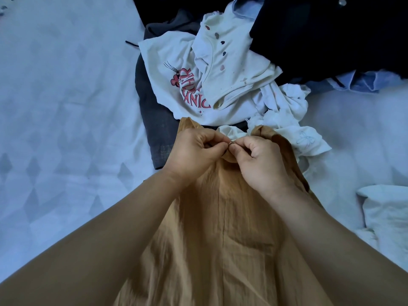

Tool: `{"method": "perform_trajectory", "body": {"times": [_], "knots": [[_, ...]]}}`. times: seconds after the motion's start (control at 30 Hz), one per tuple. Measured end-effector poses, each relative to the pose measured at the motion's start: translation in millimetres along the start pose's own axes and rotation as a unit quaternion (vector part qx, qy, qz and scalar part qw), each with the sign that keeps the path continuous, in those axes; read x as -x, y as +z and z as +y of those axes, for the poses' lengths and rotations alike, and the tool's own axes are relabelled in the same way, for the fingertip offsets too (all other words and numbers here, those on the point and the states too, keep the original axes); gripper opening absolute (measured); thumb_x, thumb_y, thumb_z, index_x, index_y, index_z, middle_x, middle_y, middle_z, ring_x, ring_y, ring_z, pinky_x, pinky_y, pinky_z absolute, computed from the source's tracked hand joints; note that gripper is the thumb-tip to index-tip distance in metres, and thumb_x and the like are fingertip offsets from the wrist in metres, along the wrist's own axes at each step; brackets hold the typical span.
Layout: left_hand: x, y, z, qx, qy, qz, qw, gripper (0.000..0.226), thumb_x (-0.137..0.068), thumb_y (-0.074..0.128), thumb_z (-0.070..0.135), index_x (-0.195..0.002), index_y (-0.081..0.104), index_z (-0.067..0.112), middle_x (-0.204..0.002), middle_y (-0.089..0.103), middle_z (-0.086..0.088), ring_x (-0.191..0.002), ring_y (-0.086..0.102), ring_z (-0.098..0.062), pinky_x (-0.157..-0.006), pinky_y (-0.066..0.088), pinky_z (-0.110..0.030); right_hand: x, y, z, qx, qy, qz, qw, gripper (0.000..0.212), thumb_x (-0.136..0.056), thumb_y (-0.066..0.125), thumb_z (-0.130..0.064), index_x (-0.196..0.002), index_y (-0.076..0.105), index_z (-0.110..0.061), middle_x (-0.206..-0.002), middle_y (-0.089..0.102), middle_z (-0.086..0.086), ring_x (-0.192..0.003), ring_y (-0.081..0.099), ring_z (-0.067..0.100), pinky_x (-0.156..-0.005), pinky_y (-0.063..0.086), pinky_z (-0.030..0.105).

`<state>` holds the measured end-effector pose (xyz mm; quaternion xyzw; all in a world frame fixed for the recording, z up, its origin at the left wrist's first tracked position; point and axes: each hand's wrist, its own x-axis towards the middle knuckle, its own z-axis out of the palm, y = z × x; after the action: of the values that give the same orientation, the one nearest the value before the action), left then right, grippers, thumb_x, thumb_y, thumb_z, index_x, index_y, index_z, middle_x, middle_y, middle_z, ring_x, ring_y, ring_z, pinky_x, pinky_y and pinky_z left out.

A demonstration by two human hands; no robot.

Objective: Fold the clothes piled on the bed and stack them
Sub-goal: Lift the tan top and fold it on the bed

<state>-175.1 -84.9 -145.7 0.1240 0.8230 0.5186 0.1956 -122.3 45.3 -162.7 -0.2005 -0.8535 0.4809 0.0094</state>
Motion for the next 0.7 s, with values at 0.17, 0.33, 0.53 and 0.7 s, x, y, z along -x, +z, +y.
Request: {"method": "perform_trajectory", "body": {"times": [0.17, 0.33, 0.53, 0.7], "knots": [[-8.5, -10.1, 0.5, -0.067, 0.035, -0.067, 0.995, 0.018, -0.082, 0.065, -0.001, -0.083, 0.076, 0.013, -0.068, 0.071, 0.003, -0.066, 0.062, -0.001, -0.077, 0.049, -0.018, 0.8, 3.9, 4.0, 0.047, -0.024, -0.018, 0.998, 0.015, -0.093, 0.056, -0.012, -0.091, 0.070, -0.008, -0.085, 0.061, 0.000, -0.076, 0.054, 0.010, -0.061, 0.036, 0.006], [-15.1, -7.7, 0.6, -0.143, 0.054, -0.053, 0.987, 0.016, -0.079, 0.066, 0.002, -0.079, 0.074, 0.016, -0.067, 0.071, -0.003, -0.058, 0.060, -0.009, -0.059, 0.047, -0.017, 0.5, 4.9, 3.2, 0.035, -0.018, -0.029, 0.999, 0.016, -0.094, 0.055, -0.013, -0.097, 0.070, -0.008, -0.092, 0.065, 0.002, -0.085, 0.059, 0.012, -0.067, 0.040, 0.012], [-17.7, -9.0, 5.8, -0.193, 0.035, -0.097, 0.976, 0.015, -0.077, 0.066, 0.006, -0.079, 0.075, 0.017, -0.068, 0.071, 0.002, -0.072, 0.067, -0.011, -0.079, 0.053, -0.029, 4.6, 7.2, 6.1, 0.033, -0.010, -0.035, 0.999, 0.017, -0.094, 0.054, -0.015, -0.099, 0.069, -0.008, -0.092, 0.064, -0.001, -0.086, 0.058, 0.010, -0.067, 0.040, 0.008], [-21.7, -10.2, 18.2, -0.299, 0.048, -0.144, 0.942, 0.010, -0.080, 0.065, 0.014, -0.086, 0.073, 0.018, -0.074, 0.067, 0.010, -0.079, 0.063, -0.009, -0.079, 0.052, -0.031, 8.0, 11.8, 8.2, 0.028, -0.012, -0.030, 0.999, 0.016, -0.094, 0.055, -0.013, -0.095, 0.069, -0.006, -0.090, 0.063, 0.000, -0.083, 0.056, 0.009, -0.066, 0.038, 0.005]]}}
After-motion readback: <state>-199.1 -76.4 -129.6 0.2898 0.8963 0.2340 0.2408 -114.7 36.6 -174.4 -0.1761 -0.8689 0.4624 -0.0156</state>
